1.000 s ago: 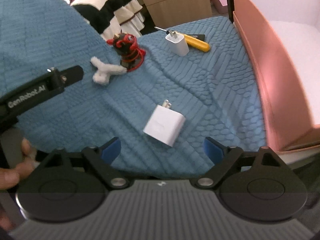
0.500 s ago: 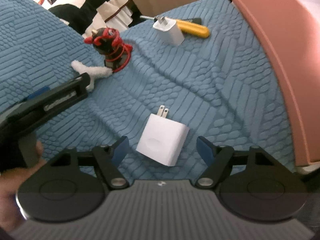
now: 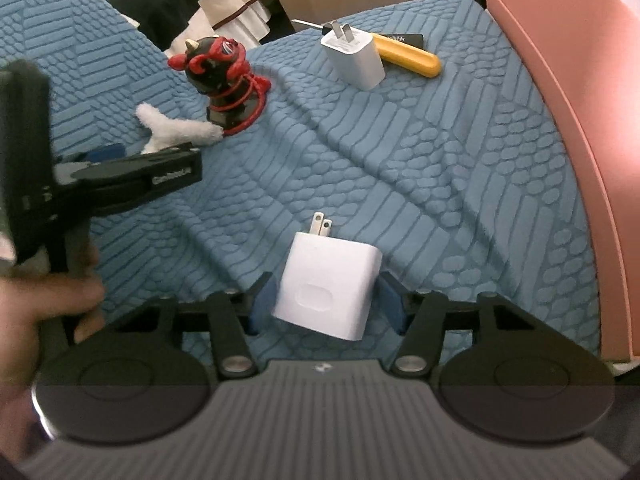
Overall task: Organize rigid objects
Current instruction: 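Reach the left gripper to the white fluffy toy and close on it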
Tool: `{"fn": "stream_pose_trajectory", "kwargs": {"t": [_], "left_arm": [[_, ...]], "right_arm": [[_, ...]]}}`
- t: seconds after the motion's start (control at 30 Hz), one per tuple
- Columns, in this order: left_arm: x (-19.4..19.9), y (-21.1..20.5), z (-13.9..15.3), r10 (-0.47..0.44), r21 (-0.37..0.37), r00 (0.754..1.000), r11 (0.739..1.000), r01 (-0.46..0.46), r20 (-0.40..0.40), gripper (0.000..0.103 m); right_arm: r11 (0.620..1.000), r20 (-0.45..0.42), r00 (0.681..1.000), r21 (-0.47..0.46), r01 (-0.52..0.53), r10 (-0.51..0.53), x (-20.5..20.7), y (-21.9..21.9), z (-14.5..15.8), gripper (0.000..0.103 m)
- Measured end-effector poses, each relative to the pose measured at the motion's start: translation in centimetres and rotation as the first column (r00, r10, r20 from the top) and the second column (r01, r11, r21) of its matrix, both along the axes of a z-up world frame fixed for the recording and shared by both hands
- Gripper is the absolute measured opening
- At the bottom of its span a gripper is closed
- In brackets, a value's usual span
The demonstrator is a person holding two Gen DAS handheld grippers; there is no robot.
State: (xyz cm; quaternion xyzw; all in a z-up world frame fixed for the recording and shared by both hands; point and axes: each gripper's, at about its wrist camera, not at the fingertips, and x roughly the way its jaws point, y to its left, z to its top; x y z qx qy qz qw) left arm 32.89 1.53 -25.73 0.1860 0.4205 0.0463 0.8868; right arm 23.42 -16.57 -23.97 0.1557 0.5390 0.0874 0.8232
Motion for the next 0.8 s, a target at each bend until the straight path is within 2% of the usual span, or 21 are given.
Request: {"fn": "stream_pose_trajectory", "kwargs": {"t": [0.3,0.43,0.57,0.63,0.73,0.8], "left_arm": [[2.3,0.2,-1.6,-0.015,0.057,0.999,0.998,0.017,-0.031,0.070],[2.8,0.1,-1.8,-0.021,0.057,1.000,0.998,0.022,-0.023,0.062],[2.8,0.0,-1.7,-0.029,0.047,0.999,0.998,0.030,-0.023,0.045],[2.5,0.1,-1.5,-0.026,0.044,1.000,0.999,0.026,-0.006,0.040],[1.5,0.5,-0.9,0.003,-0.022,1.000,1.000,-0.003,0.003,0.038],[0.7,0.1,-0.6,-0.008,-0.017,1.000,1.000,0.008,0.006,0.037]], "right_arm": [[0.997,-0.001,1.000,-0.069,-0.018,0.018,0.1,-1.9,0.8,0.058],[0.995,0.004,1.000,-0.099,-0.019,0.019,0.2,-3.1,1.1,0.058],[0.996,-0.023,1.000,-0.086,0.014,-0.016,0.3,-4.0,0.8,0.058],[0.996,-0.020,1.000,-0.093,0.004,-0.006,0.3,-3.9,0.9,0.059],[0.992,-0.010,1.000,-0.125,-0.021,0.020,0.3,-3.3,1.0,0.060],[0.989,-0.012,1.000,-0.144,-0.029,0.028,0.4,-3.0,0.8,0.059]]}}
